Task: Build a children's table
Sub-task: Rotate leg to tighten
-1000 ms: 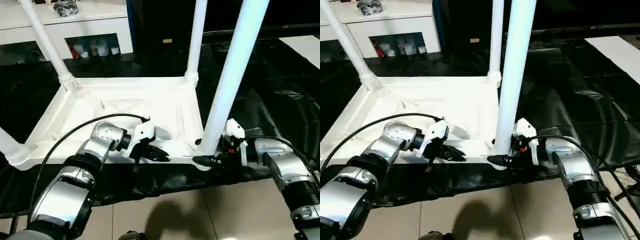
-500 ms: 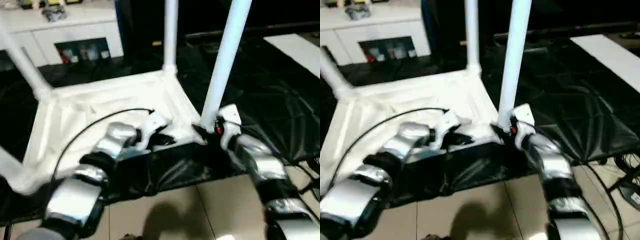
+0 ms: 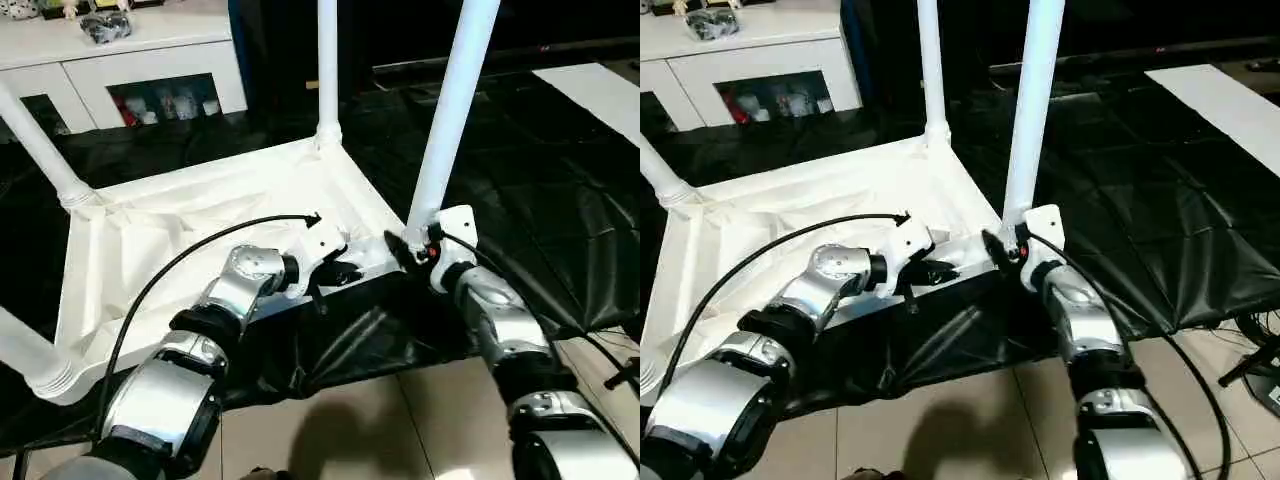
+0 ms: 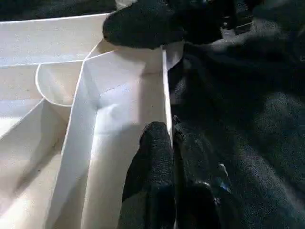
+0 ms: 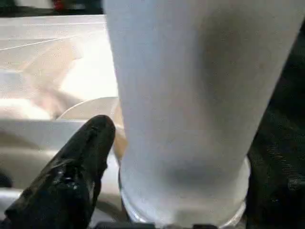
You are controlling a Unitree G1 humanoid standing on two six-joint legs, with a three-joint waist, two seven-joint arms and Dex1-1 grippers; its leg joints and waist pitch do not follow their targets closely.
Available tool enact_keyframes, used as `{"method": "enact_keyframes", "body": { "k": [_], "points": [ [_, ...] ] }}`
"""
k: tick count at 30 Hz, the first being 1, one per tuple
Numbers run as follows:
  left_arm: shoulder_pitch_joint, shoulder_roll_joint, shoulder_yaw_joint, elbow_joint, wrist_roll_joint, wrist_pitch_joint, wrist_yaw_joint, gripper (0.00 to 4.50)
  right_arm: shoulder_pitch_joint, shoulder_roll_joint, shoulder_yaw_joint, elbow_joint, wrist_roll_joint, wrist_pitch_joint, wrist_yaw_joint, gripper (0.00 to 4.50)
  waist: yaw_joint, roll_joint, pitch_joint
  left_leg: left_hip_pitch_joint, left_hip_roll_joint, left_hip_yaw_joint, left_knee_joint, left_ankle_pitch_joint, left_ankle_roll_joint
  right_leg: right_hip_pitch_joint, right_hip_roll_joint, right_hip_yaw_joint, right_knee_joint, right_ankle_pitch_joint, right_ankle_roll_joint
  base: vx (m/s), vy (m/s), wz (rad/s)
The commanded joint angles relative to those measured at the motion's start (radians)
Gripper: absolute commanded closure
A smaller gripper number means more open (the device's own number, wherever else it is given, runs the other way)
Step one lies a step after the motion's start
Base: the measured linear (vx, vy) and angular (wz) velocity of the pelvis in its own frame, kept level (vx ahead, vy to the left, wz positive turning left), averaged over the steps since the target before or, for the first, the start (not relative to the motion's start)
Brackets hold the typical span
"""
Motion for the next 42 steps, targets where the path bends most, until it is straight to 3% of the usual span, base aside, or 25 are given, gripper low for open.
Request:
{"method": "enact_keyframes", "body": {
  "k": [1,3,5,8,11,13,15,18,25,26,29,30,31,33,35,36,38,40,42],
  "points": [
    [0.009,-0.022,-0.034,-0.022,-0.016,-0.054,-0.082,4.50,0.012,0.019,0.085,-0.032,0.018,0.006,0.127,0.69,0.006,-0.015,-0.066,0.030,0.053,-0.028,-0.056,-0.190,0.116,0.032,-0.040,0.014,-0.058,0.006,-0.252,0.000,0.000,0.00],
    [0.012,-0.003,-0.032,-0.023,-0.028,-0.065,-0.147,4.50,0.033,-0.017,0.100,-0.061,0.028,0.007,0.215,0.69,0.010,-0.017,-0.067,0.028,0.053,-0.027,-0.050,-0.158,0.143,0.034,-0.039,0.012,-0.053,0.055,-0.261,0.000,0.000,0.00],
    [0.012,0.009,-0.029,-0.025,-0.040,-0.065,-0.195,4.50,0.048,-0.043,0.107,-0.083,0.043,0.012,0.279,0.69,0.012,-0.020,-0.067,0.029,0.054,-0.026,-0.050,-0.161,0.154,0.033,-0.041,0.011,-0.053,0.041,-0.270,0.000,0.000,0.00],
    [0.004,0.037,-0.026,-0.020,-0.051,-0.072,-0.283,4.50,0.081,-0.105,0.129,-0.145,0.083,0.042,0.444,0.69,0.024,-0.019,-0.064,0.032,0.059,-0.027,-0.052,-0.184,0.149,0.031,-0.040,0.013,-0.056,-0.007,-0.268,0.000,0.000,0.00],
    [0.002,0.044,-0.027,-0.018,-0.054,-0.074,-0.305,4.50,0.090,-0.125,0.141,-0.164,0.090,0.053,0.490,0.69,0.027,-0.016,-0.064,0.034,0.062,-0.028,-0.056,-0.198,0.133,0.026,-0.038,0.013,-0.053,-0.004,-0.277,0.000,0.000,0.00],
    [-0.002,0.059,-0.030,-0.010,-0.056,-0.084,-0.346,4.50,0.104,-0.164,0.162,-0.193,0.093,0.068,0.578,1.01,0.028,-0.018,-0.062,0.034,0.062,-0.028,-0.058,-0.218,0.122,0.026,-0.040,0.013,-0.056,-0.030,-0.276,0.000,0.000,0.00],
    [-0.008,0.079,-0.032,-0.004,-0.061,-0.086,-0.407,4.50,0.115,-0.224,0.197,-0.218,0.083,0.081,0.681,1.03,0.031,-0.019,-0.061,0.035,0.061,-0.028,-0.057,-0.228,0.119,0.028,-0.040,0.014,-0.059,-0.043,-0.272,0.000,0.000,0.00],
    [-0.010,0.090,-0.032,-0.001,-0.058,-0.093,-0.436,4.50,0.114,-0.253,0.214,-0.226,0.075,0.088,0.721,1.41,0.036,-0.018,-0.061,0.034,0.063,-0.029,-0.059,-0.234,0.110,0.027,-0.043,0.015,-0.057,-0.048,-0.275,0.000,0.000,0.00],
    [-0.005,0.105,-0.039,0.002,-0.048,-0.103,-0.460,4.50,0.104,-0.257,0.232,-0.225,0.070,0.107,0.745,1.71,0.039,-0.023,-0.065,0.032,0.061,-0.028,-0.054,-0.193,0.123,0.028,-0.044,0.014,-0.050,-0.002,-0.285,0.000,0.000,0.00],
    [-0.003,0.104,-0.036,0.003,-0.051,-0.101,-0.447,4.50,0.109,-0.247,0.231,-0.230,0.075,0.119,0.730,1.72,0.039,-0.030,-0.065,0.031,0.061,-0.027,-0.051,-0.178,0.134,0.028,-0.044,0.014,-0.049,0.010,-0.285,0.000,0.000,0.00],
    [-0.001,0.093,-0.024,0.004,-0.054,-0.089,-0.386,4.50,0.115,-0.211,0.209,-0.227,0.081,0.146,0.649,1.73,0.041,-0.027,-0.064,0.032,0.061,-0.028,-0.052,-0.182,0.135,0.026,-0.045,0.014,-0.051,-0.021,-0.280,0.000,0.000,0.00],
    [-0.002,0.080,-0.018,0.006,-0.047,-0.080,-0.320,4.50,0.109,-0.177,0.189,-0.202,0.059,0.143,0.538,1.74,0.040,-0.030,-0.062,0.031,0.061,-0.028,-0.053,-0.192,0.127,0.025,-0.044,0.014,-0.052,-0.047,-0.277,0.000,0.000,0.00],
    [-0.003,0.076,-0.017,0.008,-0.044,-0.076,-0.301,4.50,0.105,-0.167,0.182,-0.192,0.049,0.139,0.502,1.74,0.038,-0.026,-0.059,0.033,0.062,-0.029,-0.059,-0.216,0.106,0.020,-0.043,0.016,-0.056,-0.095,-0.268,0.000,0.000,0.00],
    [-0.005,0.059,-0.016,0.012,-0.031,-0.054,-0.229,4.50,0.091,-0.126,0.160,-0.150,0.020,0.124,0.371,1.74,0.033,-0.028,-0.057,0.035,0.062,-0.030,-0.063,-0.262,0.070,0.019,-0.044,0.017,-0.061,-0.159,-0.257,0.000,0.000,0.00],
    [-0.007,0.042,-0.016,0.013,-0.021,-0.034,-0.167,4.50,0.078,-0.089,0.142,-0.115,0.003,0.116,0.263,1.75,0.019,-0.026,-0.051,0.037,0.061,-0.033,-0.073,-0.321,0.026,0.013,-0.043,0.019,-0.066,-0.229,-0.242,0.000,0.000,0.00],
    [-0.008,0.010,-0.009,0.009,-0.019,-0.010,-0.095,4.50,0.061,-0.041,0.125,-0.077,-0.009,0.120,0.144,1.75,0.011,-0.029,-0.050,0.038,0.059,-0.036,-0.078,-0.361,0.002,0.017,-0.043,0.018,-0.071,-0.281,-0.225,0.000,0.000,0.00],
    [-0.010,-0.023,-0.005,0.003,-0.015,0.012,-0.024,4.50,0.046,0.006,0.113,-0.046,-0.016,0.134,0.044,1.75,-0.004,-0.026,-0.047,0.045,0.057,-0.037,-0.082,-0.415,-0.034,0.008,-0.043,0.023,-0.078,-0.313,-0.210,0.000,0.000,0.00],
    [-0.009,-0.045,-0.006,-0.002,-0.014,0.023,0.018,4.50,0.037,0.037,0.111,-0.033,-0.023,0.140,-0.010,1.75,-0.010,-0.030,-0.049,0.046,0.055,-0.036,-0.082,-0.421,-0.028,0.012,-0.043,0.023,-0.083,-0.315,-0.195,0.000,0.000,0.00],
    [-0.006,-0.078,-0.004,-0.011,-0.020,0.042,0.060,4.50,0.021,0.084,0.111,-0.009,-0.033,0.130,-0.071,1.75,-0.013,-0.029,-0.048,0.044,0.053,-0.034,-0.082,-0.409,-0.019,0.008,-0.042,0.025,-0.086,-0.298,-0.191,0.000,0.000,0.00]
  ]
}}
